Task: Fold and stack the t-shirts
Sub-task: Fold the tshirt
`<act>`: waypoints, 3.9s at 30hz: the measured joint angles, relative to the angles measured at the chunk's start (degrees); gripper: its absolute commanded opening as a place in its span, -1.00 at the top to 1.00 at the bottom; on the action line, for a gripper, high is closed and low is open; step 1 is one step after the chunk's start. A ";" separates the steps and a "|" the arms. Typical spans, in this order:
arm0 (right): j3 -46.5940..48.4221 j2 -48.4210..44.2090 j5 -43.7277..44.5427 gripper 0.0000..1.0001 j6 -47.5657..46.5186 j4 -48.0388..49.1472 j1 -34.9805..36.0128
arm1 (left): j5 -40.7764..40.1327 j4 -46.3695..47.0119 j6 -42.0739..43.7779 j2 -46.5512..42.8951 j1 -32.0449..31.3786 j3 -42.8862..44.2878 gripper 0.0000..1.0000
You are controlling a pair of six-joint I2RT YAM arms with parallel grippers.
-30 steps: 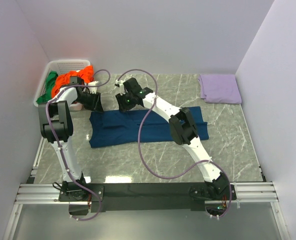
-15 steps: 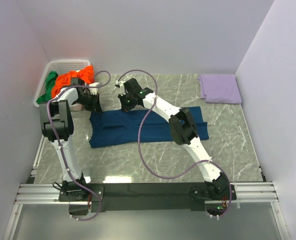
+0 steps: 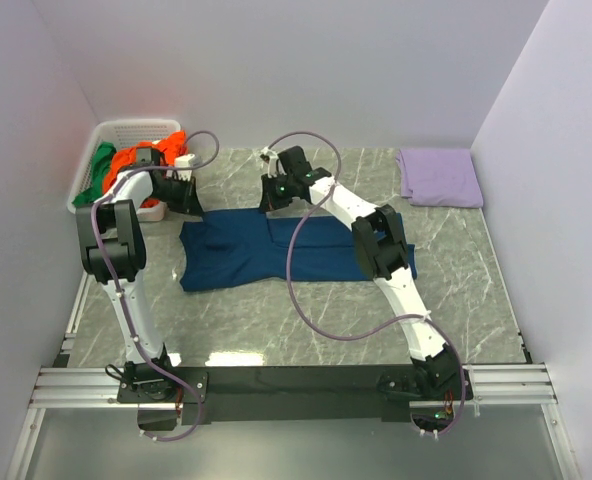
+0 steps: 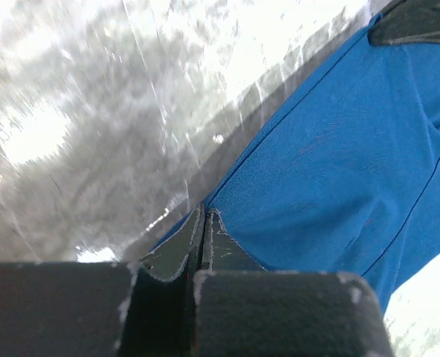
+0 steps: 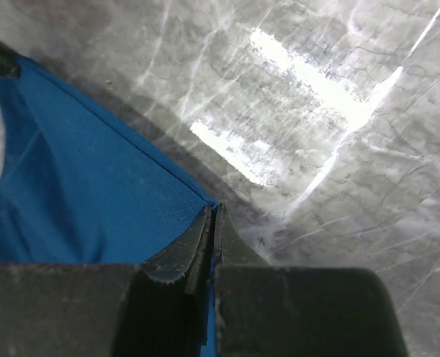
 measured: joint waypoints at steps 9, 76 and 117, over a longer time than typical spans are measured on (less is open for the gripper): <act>-0.09 0.00 -5.01 0.84 1.14 1.29 -0.46 | 0.22 0.52 2.67 -0.02 -0.09 1.44 0.99; -49.88 -32.39 0.48 0.67 -23.91 -23.32 -23.10 | -14.38 10.21 -4.79 -14.51 -21.55 -24.02 0.31; -45.79 -31.61 15.69 0.65 -28.09 -25.46 -19.67 | -17.51 -5.09 -3.82 -22.18 1.70 -30.62 0.05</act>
